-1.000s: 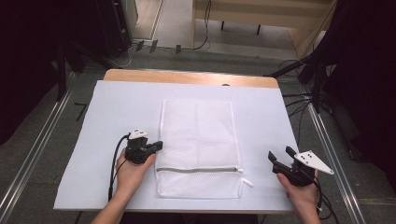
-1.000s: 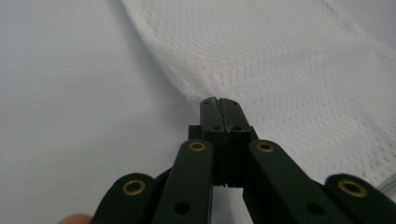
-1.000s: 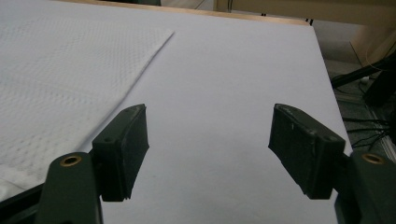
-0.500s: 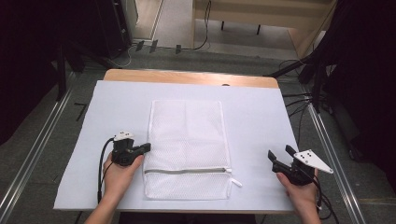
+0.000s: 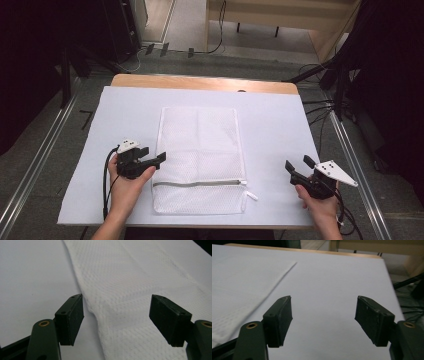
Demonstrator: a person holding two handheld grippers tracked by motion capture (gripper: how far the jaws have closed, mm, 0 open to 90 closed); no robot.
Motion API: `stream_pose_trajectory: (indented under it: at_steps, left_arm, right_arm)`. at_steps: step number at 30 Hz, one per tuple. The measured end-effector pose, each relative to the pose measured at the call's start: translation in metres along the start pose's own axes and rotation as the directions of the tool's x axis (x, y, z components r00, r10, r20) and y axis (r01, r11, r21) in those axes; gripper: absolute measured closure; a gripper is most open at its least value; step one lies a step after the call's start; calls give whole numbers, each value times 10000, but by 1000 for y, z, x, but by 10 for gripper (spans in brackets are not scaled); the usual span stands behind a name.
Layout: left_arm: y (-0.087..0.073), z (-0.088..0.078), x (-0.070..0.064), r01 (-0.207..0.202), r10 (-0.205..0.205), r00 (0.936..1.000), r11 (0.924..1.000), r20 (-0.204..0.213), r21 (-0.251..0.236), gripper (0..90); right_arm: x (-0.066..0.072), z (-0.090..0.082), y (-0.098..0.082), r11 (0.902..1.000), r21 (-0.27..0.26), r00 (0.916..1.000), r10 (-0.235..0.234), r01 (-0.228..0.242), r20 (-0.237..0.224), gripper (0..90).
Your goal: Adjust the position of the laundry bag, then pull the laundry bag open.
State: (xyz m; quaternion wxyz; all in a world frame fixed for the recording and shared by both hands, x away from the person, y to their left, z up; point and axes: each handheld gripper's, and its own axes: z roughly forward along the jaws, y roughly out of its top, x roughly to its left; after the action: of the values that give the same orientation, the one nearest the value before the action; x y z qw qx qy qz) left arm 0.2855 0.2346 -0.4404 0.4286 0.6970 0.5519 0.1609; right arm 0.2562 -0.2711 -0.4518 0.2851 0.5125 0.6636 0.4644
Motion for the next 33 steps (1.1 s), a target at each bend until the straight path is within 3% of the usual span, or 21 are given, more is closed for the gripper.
stream_pose_trajectory:
  at_steps: [4, 7, 12, 16, 21, 25, 27, 29, 32, 33]
  left_arm:
    - [1, -4, -14, -216, 223, 9992, 9995, 333, -218, 318]
    - [0, -3, -27, -461, 472, 9970, 9987, 615, -203, 370]
    - [-5, 5, -44, -801, 784, 9911, 9967, 1073, 114, 446]
    - [-8, 10, -55, -1068, 1017, 9835, 9939, 1496, 261, 518]
    - [-10, 15, -69, -1233, 1084, 9595, 9915, 2599, 414, 620]
    - [-15, 19, -78, -1503, 1232, 9457, 9862, 3008, 687, 657]
    - [-17, 21, -82, -1626, 1335, 9440, 9840, 3017, 734, 646]
    - [-17, 22, -87, -1701, 1415, 9437, 9828, 2989, 718, 632]
    - [-16, 23, -93, -1726, 1435, 9402, 9826, 3088, 689, 635]
    - [-16, 23, -95, -1776, 1476, 9376, 9817, 3148, 688, 639]
  right_arm:
    - [17, 3, 3, 9997, 225, 9968, -13, 31, -795, 349]
    - [33, 3, 3, 9980, 624, 9856, 131, -26, -1684, 321]
    - [60, -4, -2, 9975, 492, 9825, -404, 501, -1818, 403]
    - [68, -7, -11, 9970, 766, 9777, 56, 108, -2097, 454]
    - [75, -7, -15, 9907, 1345, 9744, 90, 218, -2244, 477]
    - [78, -9, -18, 9874, 1581, 9545, 576, -112, -2926, 506]
    - [80, -8, -20, 9855, 1686, 9432, 739, -193, -3238, 568]
    - [84, -6, -22, 9860, 1662, 9390, 670, -107, -3372, 592]
    - [87, -1, -26, 9773, 2117, 9299, 804, -28, -3589, 618]
    - [87, 0, -28, 9763, 2166, 9304, 783, 12, -3580, 609]
